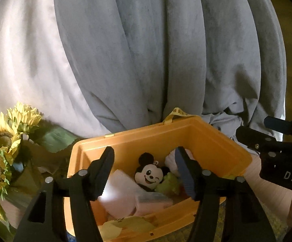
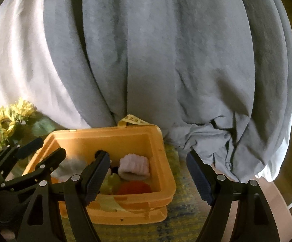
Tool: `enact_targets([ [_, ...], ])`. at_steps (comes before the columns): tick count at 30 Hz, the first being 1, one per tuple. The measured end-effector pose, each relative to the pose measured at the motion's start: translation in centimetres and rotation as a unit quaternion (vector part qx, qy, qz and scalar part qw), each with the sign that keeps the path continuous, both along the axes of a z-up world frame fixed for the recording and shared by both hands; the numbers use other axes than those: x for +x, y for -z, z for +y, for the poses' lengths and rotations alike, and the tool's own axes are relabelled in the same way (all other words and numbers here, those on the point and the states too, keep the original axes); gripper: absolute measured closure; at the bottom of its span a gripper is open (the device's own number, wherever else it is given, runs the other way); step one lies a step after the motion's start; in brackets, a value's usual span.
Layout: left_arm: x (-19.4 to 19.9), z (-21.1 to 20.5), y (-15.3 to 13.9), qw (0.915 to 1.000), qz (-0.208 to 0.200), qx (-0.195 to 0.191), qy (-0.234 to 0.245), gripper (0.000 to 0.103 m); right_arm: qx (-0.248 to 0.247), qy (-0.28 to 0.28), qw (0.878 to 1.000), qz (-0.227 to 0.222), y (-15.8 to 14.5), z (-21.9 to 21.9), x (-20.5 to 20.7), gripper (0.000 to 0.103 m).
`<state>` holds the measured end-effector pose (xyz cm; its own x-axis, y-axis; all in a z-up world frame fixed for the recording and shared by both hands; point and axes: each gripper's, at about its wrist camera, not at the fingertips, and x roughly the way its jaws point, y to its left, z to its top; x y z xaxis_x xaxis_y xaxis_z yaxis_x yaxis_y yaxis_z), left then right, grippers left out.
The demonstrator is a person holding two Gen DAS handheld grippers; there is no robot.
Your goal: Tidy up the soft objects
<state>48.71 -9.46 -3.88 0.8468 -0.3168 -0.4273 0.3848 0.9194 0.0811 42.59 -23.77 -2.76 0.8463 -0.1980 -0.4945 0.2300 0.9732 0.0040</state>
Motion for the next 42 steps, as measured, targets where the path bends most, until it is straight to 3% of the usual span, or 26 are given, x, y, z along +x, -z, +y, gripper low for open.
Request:
enact_targets([
  [11,-2.9,2.1,-1.7,0.9985,-0.015,0.001,-0.054,0.031,0.012,-0.008,1.000,0.004,-0.2,0.2,-0.8,0.024],
  [19,-7.0,4.0,-3.2,0.9948,-0.039,-0.014,-0.093,0.003,0.011,-0.022,1.000,-0.008,-1.3,1.4,-3.6,0.014],
  [42,-19.4,7.1,-5.9,0.9914,-0.059,-0.021,-0.115,0.000,-0.020,-0.027,0.998,-0.053,-5.0,4.5,-15.7,0.009],
])
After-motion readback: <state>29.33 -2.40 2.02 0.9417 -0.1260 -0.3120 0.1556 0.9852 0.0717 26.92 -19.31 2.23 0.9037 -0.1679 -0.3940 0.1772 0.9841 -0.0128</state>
